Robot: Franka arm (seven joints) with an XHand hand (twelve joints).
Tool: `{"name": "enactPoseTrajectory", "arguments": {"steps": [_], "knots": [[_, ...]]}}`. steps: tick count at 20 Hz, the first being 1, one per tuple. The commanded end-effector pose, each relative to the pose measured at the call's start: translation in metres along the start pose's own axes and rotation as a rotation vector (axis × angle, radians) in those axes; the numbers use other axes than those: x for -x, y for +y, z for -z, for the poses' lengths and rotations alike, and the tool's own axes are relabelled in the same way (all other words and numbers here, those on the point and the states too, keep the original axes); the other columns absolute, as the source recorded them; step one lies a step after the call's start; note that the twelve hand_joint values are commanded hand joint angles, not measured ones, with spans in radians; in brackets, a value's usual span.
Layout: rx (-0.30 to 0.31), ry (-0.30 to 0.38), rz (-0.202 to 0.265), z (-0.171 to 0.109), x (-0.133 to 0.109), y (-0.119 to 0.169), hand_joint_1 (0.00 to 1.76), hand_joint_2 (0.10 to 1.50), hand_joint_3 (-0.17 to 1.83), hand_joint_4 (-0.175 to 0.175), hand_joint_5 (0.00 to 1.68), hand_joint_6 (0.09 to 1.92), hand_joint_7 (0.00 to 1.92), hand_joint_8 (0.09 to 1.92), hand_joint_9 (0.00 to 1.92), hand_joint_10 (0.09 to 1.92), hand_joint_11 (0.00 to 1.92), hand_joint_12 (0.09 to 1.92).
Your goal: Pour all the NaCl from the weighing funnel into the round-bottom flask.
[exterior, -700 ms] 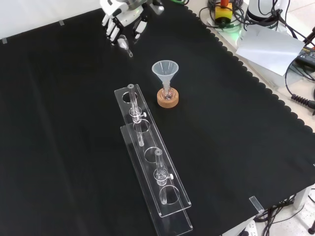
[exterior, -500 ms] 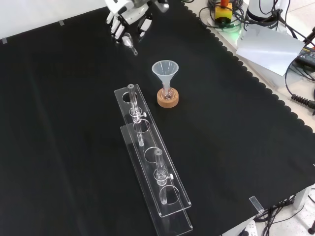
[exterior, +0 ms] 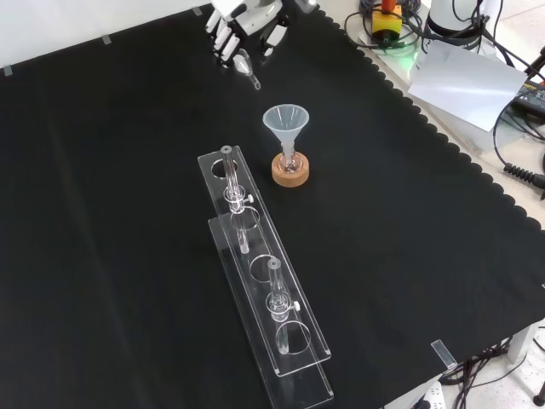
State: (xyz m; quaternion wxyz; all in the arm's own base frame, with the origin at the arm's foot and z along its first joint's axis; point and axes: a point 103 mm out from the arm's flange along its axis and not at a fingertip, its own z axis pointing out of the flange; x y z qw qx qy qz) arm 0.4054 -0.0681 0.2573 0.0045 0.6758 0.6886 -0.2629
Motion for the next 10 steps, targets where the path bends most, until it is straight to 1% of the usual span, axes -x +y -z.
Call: {"name": "enactPoseTrajectory", "arguments": {"steps": [1,5,10], "knots": [[-0.011,-0.034,0.007,0.006,-0.022,-0.031,1.06,1.14,-0.17,0.175,1.09,0.88,0.6,0.61,0.92,0.45,0.58,1.23],[-0.029,-0.043,0.009,0.003,-0.03,-0.039,1.06,1.14,-0.17,0.175,1.09,0.88,0.6,0.61,0.92,0.45,0.58,1.23],[-0.047,-0.061,0.02,0.003,-0.041,-0.043,1.06,1.14,-0.17,0.175,1.09,0.88,0.6,0.6,0.92,0.45,0.58,1.23]]}}
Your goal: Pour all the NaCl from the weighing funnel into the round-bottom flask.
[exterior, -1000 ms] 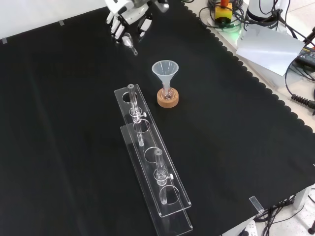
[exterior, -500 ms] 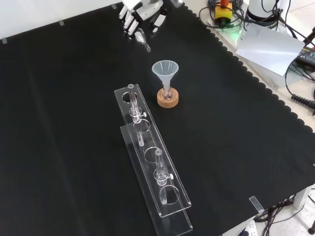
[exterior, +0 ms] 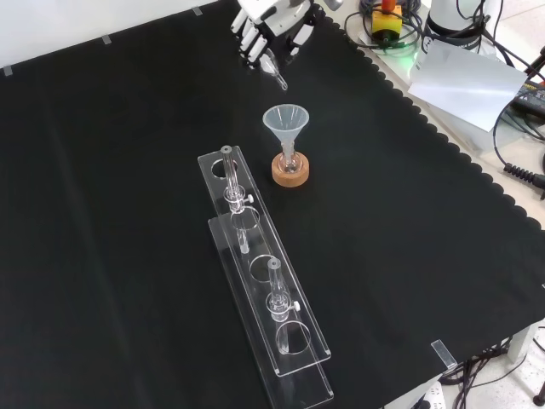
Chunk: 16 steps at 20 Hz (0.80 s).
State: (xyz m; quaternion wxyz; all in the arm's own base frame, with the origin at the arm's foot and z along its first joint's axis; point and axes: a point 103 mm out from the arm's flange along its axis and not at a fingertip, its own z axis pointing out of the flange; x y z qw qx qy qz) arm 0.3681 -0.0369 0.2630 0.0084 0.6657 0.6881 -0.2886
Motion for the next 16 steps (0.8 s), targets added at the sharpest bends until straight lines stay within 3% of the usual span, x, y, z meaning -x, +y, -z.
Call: {"name": "enactPoseTrajectory", "arguments": {"steps": [1,16], "knots": [[-0.019,-0.021,0.01,0.001,-0.013,-0.005,1.06,1.14,-0.17,0.175,1.09,0.88,0.6,0.6,0.92,0.45,0.58,1.23],[-0.032,-0.125,-0.006,0.015,-0.022,0.01,1.06,1.14,-0.17,0.175,1.09,0.88,0.6,0.6,0.92,0.45,0.59,1.23]]}}
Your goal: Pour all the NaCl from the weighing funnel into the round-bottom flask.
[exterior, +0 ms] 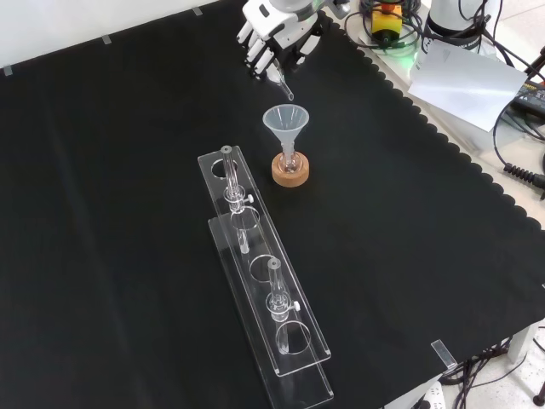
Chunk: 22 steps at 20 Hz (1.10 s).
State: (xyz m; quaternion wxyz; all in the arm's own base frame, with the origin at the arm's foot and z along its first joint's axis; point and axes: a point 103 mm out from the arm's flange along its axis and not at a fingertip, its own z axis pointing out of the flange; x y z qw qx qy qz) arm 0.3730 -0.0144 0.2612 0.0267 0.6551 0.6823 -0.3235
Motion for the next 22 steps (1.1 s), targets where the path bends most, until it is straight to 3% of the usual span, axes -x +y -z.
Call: {"name": "enactPoseTrajectory", "arguments": {"steps": [1,22], "knots": [[-0.008,-0.059,-0.003,0.0058,-0.0014,0.0068,1.06,1.14,-0.17,0.175,1.09,0.88,0.6,0.6,0.92,0.44,0.59,1.23],[-0.043,-0.189,-0.017,0.0137,-0.0081,0.0157,1.06,1.14,-0.17,0.175,1.09,0.88,0.6,0.6,0.91,0.44,0.59,1.23]]}}
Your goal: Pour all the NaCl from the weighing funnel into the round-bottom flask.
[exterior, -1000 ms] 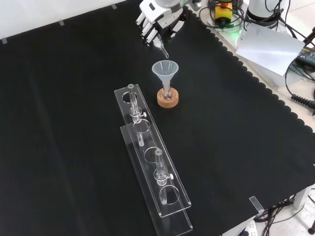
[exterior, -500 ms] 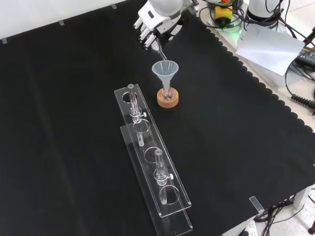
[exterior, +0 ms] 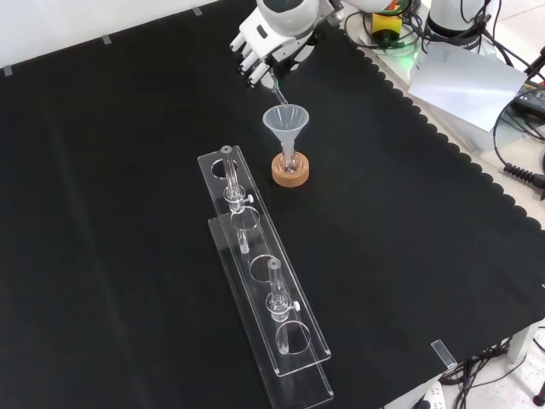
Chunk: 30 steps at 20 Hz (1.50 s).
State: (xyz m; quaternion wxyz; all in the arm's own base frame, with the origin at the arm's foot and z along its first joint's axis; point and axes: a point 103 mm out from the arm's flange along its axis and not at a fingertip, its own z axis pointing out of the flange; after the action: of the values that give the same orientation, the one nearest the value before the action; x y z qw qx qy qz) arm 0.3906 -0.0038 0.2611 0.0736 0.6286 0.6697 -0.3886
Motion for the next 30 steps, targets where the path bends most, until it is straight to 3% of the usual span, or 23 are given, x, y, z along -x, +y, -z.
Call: {"name": "enactPoseTrajectory", "arguments": {"steps": [1,20,30], "knots": [[-0.012,-0.028,-0.012,0.0023,-0.0012,0.0004,1.06,1.14,-0.17,0.175,1.09,0.88,0.6,0.6,0.91,0.44,0.59,1.23],[-0.045,-0.057,-0.039,0.0084,-0.0049,0.0006,1.06,1.14,-0.17,0.175,1.09,0.89,0.58,0.59,0.91,0.44,0.59,1.22],[-0.055,-0.111,-0.045,0.012,-0.009,-0.0004,1.06,1.14,-0.17,0.175,1.09,0.89,0.58,0.59,0.91,0.43,0.59,1.22]]}}
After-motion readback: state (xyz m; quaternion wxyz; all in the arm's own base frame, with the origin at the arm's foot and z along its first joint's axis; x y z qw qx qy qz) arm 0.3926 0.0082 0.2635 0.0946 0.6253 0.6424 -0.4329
